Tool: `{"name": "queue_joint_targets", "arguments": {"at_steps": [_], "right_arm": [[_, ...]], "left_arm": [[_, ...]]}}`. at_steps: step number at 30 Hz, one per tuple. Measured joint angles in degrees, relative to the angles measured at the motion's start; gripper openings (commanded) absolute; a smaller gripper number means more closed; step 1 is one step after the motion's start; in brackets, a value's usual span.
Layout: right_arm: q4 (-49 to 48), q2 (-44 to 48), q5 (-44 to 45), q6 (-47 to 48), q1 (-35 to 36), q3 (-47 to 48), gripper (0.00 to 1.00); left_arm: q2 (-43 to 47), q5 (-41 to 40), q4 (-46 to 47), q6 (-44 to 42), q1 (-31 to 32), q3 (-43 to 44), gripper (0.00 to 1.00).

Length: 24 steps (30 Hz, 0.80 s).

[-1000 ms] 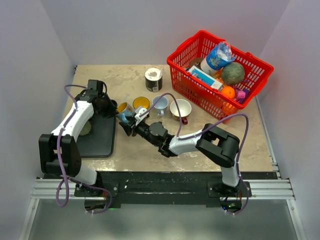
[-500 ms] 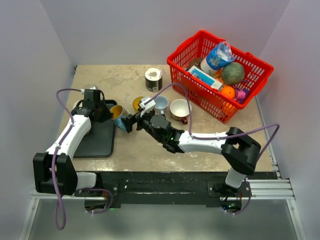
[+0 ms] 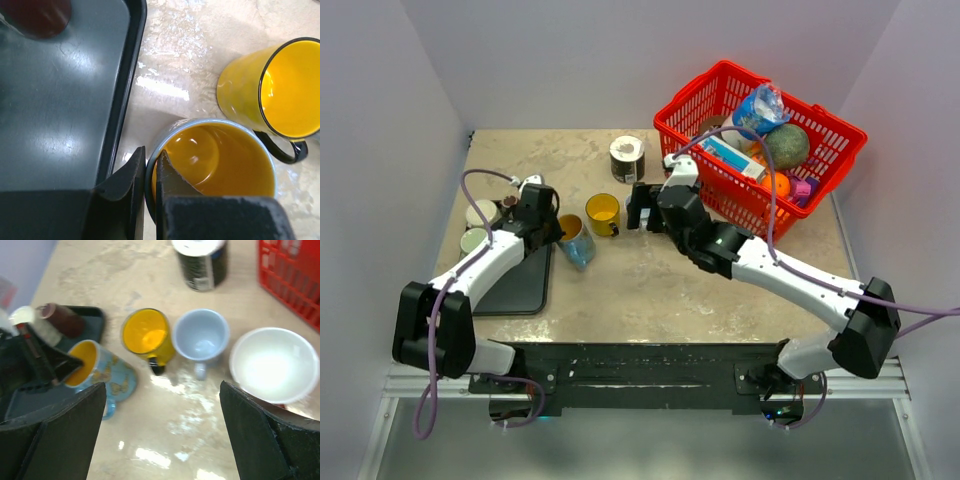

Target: Turn the mug right side up

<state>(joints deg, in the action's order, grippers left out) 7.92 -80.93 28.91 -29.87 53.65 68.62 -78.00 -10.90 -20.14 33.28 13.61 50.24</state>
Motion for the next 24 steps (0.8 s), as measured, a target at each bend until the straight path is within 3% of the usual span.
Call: {"name": "queue_joint_targets", "arguments": {"at_steps": [4,13,19,21,23,24], "right_arm": [[5.46,1.44,0.13,-0.79,-3.45,0.02,0.99],[8.85,2.58,0.13,0.24,-3.85,0.31,0.99],[11.34,-1.62,-0.26,1.84,-5.09,4.15,0.99],[11.8,-2.78,-1.07,2.36,-5.79,4.98,0.99],[12.02,-3.3,-1.77,2.91,-6.21,5.33,0.99],[12.15,-3.34,-2.08,3.06,-6.45,5.4,0.99]], "left_arm": [[-1.84,-4.66,0.66,-0.15,1.64,1.01,0.0],[-4.63,-11.52,7.37,-2.67,2.6,0.87,0.01],[-5.88,-13.55,10.45,-4.59,3.76,0.87,0.31],[-6.01,-13.66,11.43,-4.5,3.82,0.9,0.48],[-6.01,-13.92,12.07,-4.52,3.82,1.03,0.59],[-6.01,-13.99,12.26,-4.46,3.82,1.14,0.69]]}}
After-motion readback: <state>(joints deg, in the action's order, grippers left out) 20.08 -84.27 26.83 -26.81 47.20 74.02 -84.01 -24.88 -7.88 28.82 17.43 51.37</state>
